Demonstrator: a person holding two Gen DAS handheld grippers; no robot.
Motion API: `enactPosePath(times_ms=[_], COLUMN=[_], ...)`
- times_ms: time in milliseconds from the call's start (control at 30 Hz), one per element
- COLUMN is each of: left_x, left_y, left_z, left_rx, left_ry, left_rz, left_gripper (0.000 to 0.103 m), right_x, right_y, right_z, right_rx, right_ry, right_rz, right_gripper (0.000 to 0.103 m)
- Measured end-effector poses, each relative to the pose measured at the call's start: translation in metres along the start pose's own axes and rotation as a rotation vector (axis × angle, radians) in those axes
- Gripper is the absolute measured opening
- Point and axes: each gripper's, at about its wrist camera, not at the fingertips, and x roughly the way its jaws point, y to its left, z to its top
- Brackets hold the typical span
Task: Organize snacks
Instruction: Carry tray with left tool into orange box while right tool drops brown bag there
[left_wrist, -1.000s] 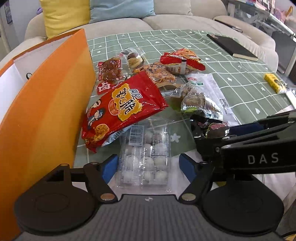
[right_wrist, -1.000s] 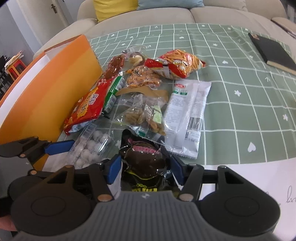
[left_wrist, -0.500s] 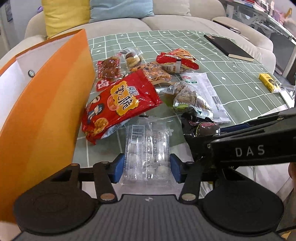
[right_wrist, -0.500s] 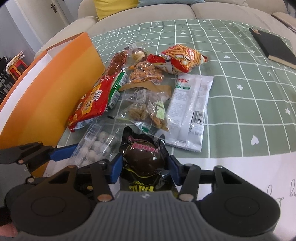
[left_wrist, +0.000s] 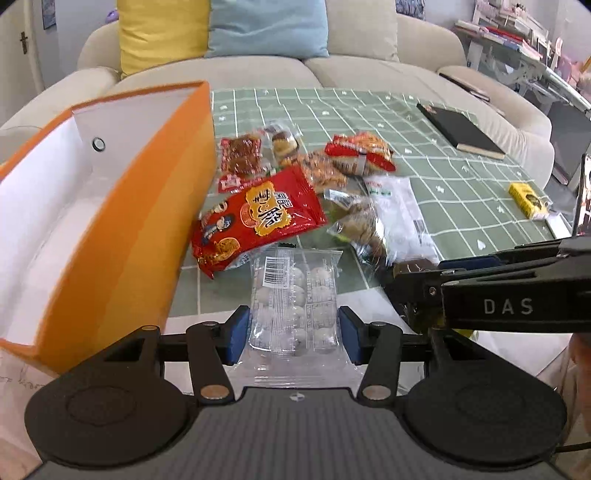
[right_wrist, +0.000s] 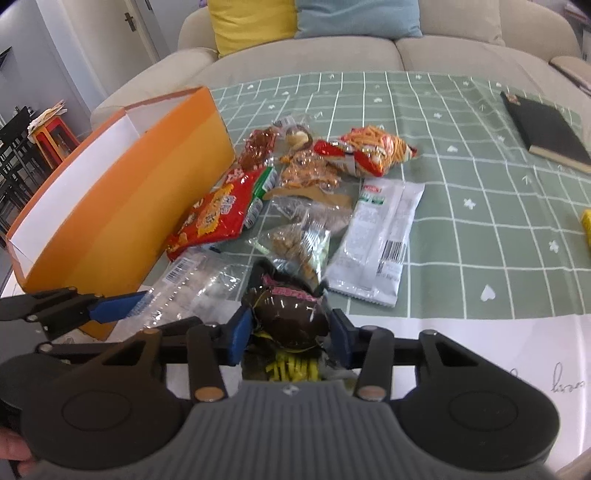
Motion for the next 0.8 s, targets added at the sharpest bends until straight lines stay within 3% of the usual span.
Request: enactPosePath(times_ms=[200, 567, 800], left_x=[-0.022, -0.085, -0.106], left_y=[0.006, 0.028, 0.071], left_z=[0.003, 0.030, 0.057], left_rx=[-0.044, -0.102, -0.141], left_ry=[-0.040, -0.205, -0.211], left_rz=[-0.005, -0.012, 0.046], left_gripper=[0.058, 0.058, 0.058], right_x=[-0.011, -0.053, -0.064], right_y=[0.004, 0.025, 0.072], right_z=[0.000, 0.027, 0.060], right_rx=[-0.008, -0.036, -0.150], right_ry=[-0.022, -0.145, -0.201], right_rz=[0.021, 0.058, 0.154], right_gripper=[0.037, 0.036, 0.036])
